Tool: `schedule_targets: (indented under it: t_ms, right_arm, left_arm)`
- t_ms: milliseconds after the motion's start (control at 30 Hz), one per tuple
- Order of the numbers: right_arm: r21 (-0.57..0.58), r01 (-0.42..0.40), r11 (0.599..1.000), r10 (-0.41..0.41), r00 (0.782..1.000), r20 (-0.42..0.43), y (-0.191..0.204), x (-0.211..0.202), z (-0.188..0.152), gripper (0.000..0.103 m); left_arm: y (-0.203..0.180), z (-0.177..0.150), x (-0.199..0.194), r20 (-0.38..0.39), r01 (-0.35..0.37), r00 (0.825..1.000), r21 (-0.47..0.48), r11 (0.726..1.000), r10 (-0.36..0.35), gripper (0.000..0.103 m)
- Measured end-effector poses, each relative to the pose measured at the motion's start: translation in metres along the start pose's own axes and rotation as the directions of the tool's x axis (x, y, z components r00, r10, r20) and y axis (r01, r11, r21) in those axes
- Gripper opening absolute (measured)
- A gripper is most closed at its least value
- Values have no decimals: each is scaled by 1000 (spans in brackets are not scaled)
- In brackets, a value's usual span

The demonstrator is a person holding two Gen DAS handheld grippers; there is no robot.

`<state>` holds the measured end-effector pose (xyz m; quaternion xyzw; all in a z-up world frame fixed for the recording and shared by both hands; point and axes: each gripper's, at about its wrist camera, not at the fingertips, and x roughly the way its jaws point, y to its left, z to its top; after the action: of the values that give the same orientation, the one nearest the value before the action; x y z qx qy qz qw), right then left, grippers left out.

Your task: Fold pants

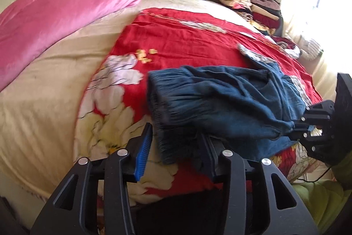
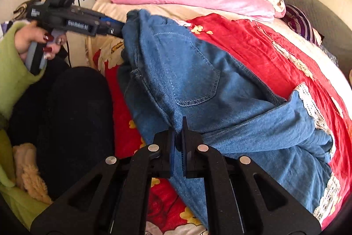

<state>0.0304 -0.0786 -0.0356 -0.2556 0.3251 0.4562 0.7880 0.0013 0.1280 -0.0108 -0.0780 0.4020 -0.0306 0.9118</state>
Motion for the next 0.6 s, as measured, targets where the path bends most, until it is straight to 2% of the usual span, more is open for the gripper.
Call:
schedule_targets:
  t_ms: [200, 300, 367, 467, 600]
  right_arm:
    - [-16, 4, 1000, -4, 1000, -4, 0, 2, -3, 1]
    - [-22, -1, 1000, 1, 1000, -4, 3, 2, -5, 1]
    - [-17, -6, 1000, 6, 1000, -7, 5, 5, -6, 1]
    - [-22, -10, 1000, 10, 1000, -16, 9, 9, -8, 2]
    - [-36, -16, 999, 16, 1000, -16, 13, 7, -10, 4]
  left_arm:
    - [17, -1, -27, 53, -22, 998, -71, 997, 26, 44]
    - [2, 7, -40, 93, -19, 995, -40, 999, 23, 42]
    - [-15, 13, -39, 101, 8, 995, 2, 1000, -8, 42]
    - [-44, 20, -20, 61, 30, 998, 80, 996, -35, 42]
    - [-55, 15, 20, -41, 25, 999, 94, 995, -22, 42]
